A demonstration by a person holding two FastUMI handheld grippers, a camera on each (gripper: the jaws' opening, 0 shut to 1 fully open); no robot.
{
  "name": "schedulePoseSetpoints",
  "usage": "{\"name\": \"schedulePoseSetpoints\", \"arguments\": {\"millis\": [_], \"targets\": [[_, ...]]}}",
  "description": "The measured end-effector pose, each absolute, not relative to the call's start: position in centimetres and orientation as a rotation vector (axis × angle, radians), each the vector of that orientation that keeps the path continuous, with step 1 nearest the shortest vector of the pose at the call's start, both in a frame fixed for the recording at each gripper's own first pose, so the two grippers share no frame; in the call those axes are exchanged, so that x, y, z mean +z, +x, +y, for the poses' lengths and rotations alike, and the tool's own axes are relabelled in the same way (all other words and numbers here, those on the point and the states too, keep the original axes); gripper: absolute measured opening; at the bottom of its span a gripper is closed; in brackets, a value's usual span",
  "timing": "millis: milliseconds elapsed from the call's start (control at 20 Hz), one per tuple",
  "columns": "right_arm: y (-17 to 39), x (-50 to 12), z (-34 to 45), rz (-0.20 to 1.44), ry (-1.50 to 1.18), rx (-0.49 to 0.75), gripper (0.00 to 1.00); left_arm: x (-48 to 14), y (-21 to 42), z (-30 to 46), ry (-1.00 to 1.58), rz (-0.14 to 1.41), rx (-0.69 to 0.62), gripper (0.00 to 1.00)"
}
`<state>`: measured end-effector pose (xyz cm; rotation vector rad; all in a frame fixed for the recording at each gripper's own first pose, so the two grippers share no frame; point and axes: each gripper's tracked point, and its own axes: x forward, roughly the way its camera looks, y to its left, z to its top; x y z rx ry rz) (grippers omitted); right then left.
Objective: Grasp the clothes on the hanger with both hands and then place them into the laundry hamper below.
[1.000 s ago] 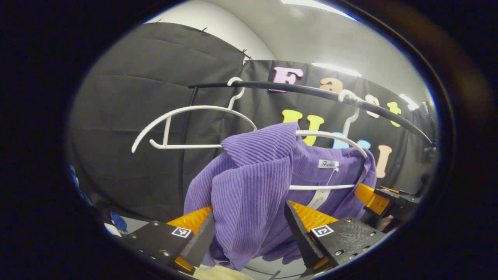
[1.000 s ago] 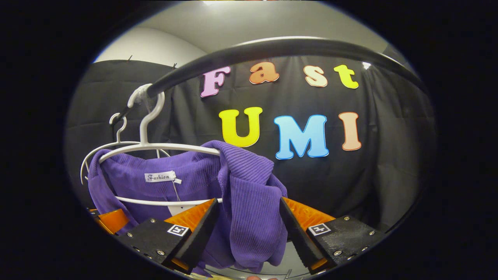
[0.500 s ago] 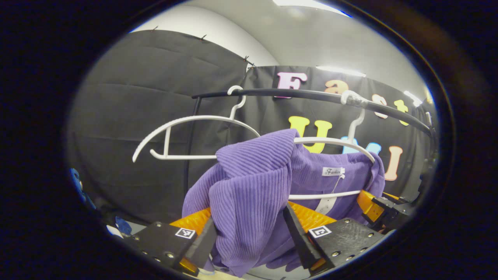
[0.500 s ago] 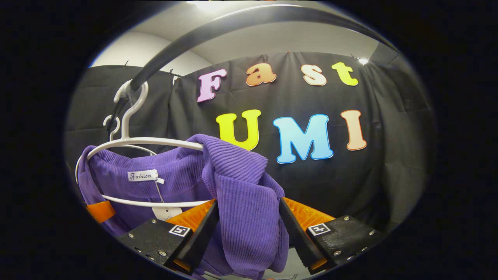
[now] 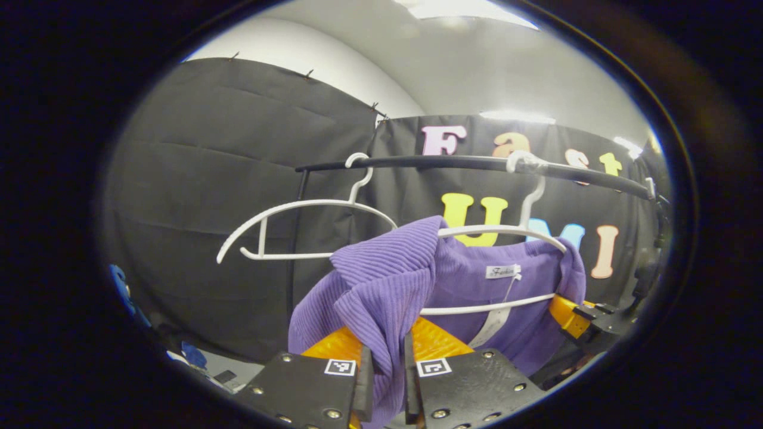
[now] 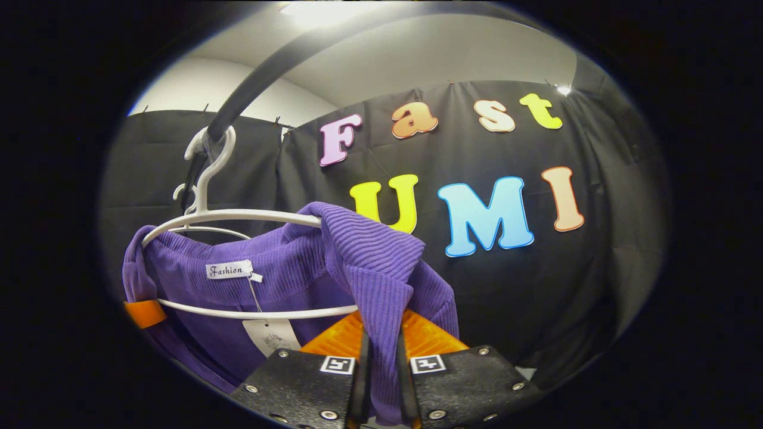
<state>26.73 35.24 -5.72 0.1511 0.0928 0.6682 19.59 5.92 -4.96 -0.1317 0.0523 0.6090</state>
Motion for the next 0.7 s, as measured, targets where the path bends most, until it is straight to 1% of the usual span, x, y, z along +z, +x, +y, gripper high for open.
{"name": "schedulePoseSetpoints", "arguments": {"millis": [50,100,150,200,250,500,550,600,700], "targets": [[26.4,-5.7,35.3,0.101,0.161,0.679,0.10,-4.2,19.6,6.4,-0.146,0.021,0.606,0.27],[26.2,-5.9,35.7,0.110,0.162,0.699,0.09,-4.1,19.1,5.7,-0.179,0.017,0.571,0.08],[26.2,-6.2,35.8,0.116,0.152,0.710,0.05,-4.1,18.9,5.7,-0.186,0.022,0.565,0.00],[26.2,-6.1,35.6,0.116,0.146,0.715,0.02,-4.2,18.9,5.7,-0.181,0.030,0.543,0.08],[26.1,-6.0,35.3,0.118,0.143,0.721,0.00,-4.1,18.9,5.8,-0.175,0.035,0.530,0.03],[26.1,-4.9,33.6,0.097,0.142,0.660,0.00,-2.9,17.9,6.1,-0.198,0.013,0.488,0.03],[26.2,-4.7,33.4,0.089,0.139,0.640,0.00,-2.3,17.6,6.2,-0.184,0.005,0.476,0.05],[26.1,-4.5,33.1,0.087,0.134,0.623,0.00,-1.6,17.2,6.2,-0.173,-0.002,0.462,0.03],[25.5,-4.3,32.2,0.084,0.135,0.586,0.00,-0.3,16.3,6.7,-0.150,-0.021,0.435,0.02]]}}
